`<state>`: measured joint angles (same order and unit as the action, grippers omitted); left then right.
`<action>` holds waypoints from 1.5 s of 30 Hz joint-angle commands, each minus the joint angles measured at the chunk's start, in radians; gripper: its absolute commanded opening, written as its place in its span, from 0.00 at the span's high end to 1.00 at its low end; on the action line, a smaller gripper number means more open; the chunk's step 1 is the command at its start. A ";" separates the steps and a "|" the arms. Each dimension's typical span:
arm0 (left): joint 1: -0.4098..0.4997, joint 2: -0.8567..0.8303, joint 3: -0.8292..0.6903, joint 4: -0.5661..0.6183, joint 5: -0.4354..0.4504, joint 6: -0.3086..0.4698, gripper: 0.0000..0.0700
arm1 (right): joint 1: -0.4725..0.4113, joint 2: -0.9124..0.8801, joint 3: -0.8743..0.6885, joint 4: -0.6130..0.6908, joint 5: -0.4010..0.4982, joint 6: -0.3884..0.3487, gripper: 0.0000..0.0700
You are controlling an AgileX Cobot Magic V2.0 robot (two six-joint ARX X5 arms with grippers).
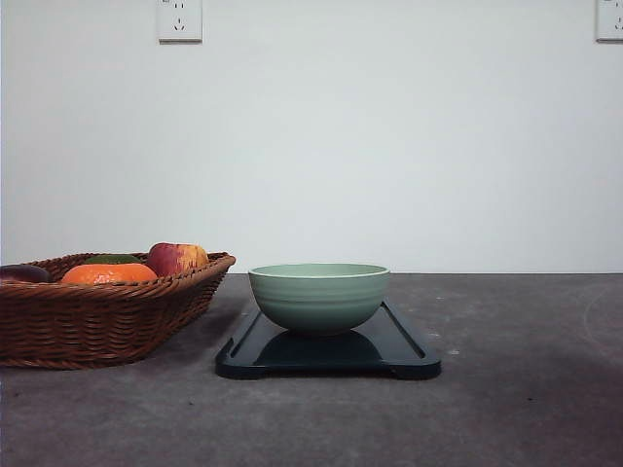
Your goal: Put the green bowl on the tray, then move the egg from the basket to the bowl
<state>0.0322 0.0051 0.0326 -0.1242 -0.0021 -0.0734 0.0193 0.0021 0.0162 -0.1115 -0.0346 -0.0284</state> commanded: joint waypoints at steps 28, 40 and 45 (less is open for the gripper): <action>0.000 -0.001 -0.019 0.013 -0.002 -0.003 1.00 | 0.003 0.002 -0.004 0.010 0.008 0.021 0.98; 0.000 -0.001 -0.019 0.013 -0.002 -0.003 1.00 | 0.003 0.002 -0.004 0.010 0.008 0.021 0.98; 0.000 -0.001 -0.019 0.013 -0.002 -0.003 1.00 | 0.003 0.002 -0.004 0.010 0.008 0.021 0.98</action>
<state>0.0322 0.0051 0.0326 -0.1234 -0.0021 -0.0734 0.0196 0.0025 0.0162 -0.1146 -0.0292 -0.0208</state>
